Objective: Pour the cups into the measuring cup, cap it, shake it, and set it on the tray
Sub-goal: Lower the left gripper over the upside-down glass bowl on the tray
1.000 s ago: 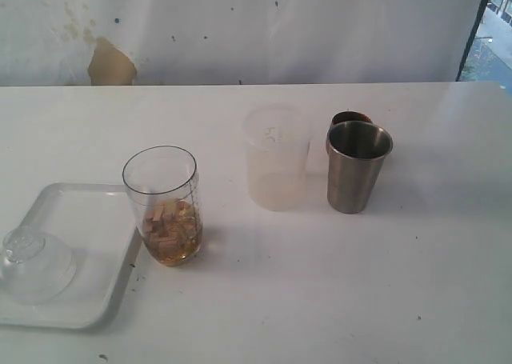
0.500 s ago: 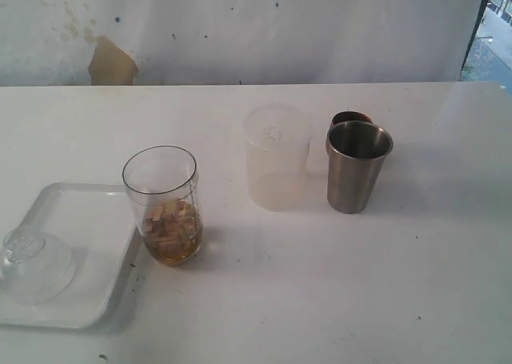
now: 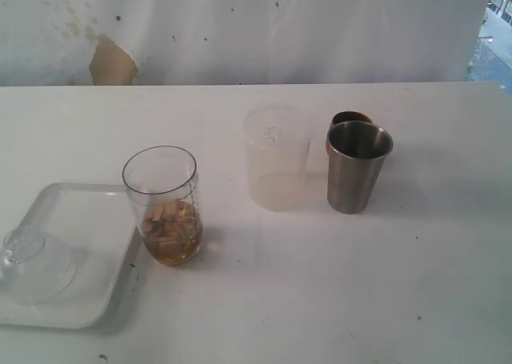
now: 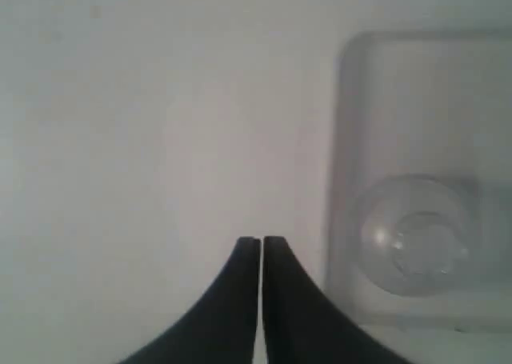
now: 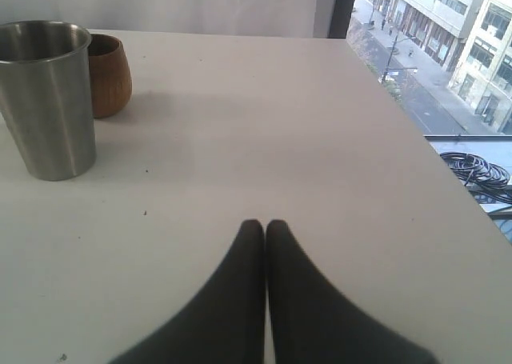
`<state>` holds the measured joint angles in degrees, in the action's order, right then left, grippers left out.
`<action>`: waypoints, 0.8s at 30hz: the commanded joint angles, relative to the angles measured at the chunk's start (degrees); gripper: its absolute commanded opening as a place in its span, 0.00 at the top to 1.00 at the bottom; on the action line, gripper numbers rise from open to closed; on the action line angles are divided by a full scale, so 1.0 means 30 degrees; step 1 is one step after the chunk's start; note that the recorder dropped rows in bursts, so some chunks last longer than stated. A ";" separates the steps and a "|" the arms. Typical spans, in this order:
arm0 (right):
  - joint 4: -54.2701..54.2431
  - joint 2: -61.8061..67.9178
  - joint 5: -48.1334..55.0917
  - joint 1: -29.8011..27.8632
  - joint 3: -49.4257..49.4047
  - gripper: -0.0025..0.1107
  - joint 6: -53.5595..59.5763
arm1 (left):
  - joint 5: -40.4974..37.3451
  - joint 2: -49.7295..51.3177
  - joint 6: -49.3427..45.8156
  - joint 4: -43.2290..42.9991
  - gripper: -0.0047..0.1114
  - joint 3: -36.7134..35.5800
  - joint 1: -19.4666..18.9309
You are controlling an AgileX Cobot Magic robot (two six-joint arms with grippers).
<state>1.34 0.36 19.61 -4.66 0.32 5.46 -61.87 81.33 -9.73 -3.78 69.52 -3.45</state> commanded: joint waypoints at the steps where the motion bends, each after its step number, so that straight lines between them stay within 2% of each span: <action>1: 0.0036 -0.0120 -0.0045 -0.0145 -0.0107 0.98 -0.0042 | 0.0841 0.0670 -0.4015 0.3428 0.75 -0.1668 0.0048; 6: 0.0036 -0.0120 -0.0045 -0.0145 -0.0107 0.98 -0.0042 | 0.2700 0.1022 -0.6284 0.5212 0.23 -0.3769 0.0048; 8: 0.0036 -0.0120 -0.0045 -0.0145 -0.0107 0.98 -0.0042 | 0.2743 0.1181 -0.6422 0.5758 0.08 -0.4259 0.0048; 9: 0.0036 -0.0120 -0.0045 -0.0145 -0.0107 0.98 -0.0042 | 0.2705 0.1307 -0.6584 0.6041 0.05 -0.4476 0.0048; 14: 0.0036 -0.0120 -0.0045 -0.0145 -0.0107 0.98 -0.0042 | 0.2604 0.1804 -0.7577 0.7003 0.06 -0.4708 0.0190; 21: 0.0036 -0.0120 -0.0045 -0.0145 -0.0107 0.98 -0.0042 | 0.3578 0.1980 -0.7577 0.6237 0.06 -0.4708 0.2322; 24: 0.0036 -0.0120 -0.0045 -0.0145 -0.0107 0.98 -0.0042 | 0.4441 0.2262 -0.6485 0.5117 0.06 -0.4708 0.3000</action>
<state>1.34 0.36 19.73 -4.66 0.32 5.34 -51.10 87.30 -31.48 14.65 55.45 3.92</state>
